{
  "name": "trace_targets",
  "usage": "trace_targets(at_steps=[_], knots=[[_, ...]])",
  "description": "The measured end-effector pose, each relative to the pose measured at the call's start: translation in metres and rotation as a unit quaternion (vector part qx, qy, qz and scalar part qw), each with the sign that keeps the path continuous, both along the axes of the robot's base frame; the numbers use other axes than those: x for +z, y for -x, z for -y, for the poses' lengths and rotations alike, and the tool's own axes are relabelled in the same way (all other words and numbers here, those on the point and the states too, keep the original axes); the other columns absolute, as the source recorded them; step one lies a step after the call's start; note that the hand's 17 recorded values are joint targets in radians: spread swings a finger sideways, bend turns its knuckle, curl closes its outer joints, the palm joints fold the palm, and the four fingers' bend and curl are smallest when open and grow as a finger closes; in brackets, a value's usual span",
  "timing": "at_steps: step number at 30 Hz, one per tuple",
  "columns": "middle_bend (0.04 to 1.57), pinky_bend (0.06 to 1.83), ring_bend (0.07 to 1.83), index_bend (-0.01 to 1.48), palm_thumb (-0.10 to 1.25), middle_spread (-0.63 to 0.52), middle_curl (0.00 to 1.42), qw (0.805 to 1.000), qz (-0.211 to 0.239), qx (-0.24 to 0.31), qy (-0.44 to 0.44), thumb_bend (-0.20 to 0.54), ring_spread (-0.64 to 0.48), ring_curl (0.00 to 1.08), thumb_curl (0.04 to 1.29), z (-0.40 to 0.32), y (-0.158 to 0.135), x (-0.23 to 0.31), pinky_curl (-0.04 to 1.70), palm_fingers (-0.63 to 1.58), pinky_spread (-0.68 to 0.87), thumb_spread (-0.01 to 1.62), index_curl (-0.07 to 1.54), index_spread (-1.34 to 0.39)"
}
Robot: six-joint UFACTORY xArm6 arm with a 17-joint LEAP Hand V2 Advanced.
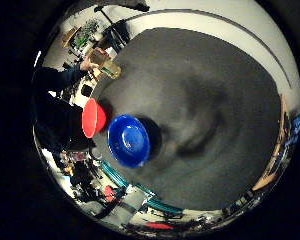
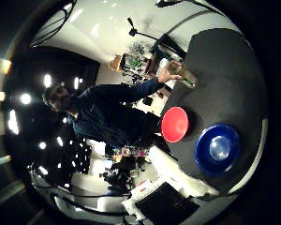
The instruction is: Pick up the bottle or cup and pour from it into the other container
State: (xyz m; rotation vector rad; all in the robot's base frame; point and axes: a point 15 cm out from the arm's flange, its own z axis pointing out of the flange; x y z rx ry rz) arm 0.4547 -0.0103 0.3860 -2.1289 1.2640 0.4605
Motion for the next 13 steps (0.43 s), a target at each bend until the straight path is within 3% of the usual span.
trace_targets(at_steps=[6,13], knots=[[0.19,0.62,0.31,0.17,0.61,0.07,0.32,0.999,0.007,-0.034,0.022,-0.029,0.18,0.26,0.32,0.085,0.024,0.001,0.26,0.05,0.49,0.92,0.29,-0.36],[0.19,0.63,0.3,0.17,0.62,0.06,0.32,0.998,0.007,-0.048,0.041,-0.027,0.17,0.26,0.32,0.137,0.045,-0.001,0.22,0.07,0.49,0.93,0.29,-0.35]])
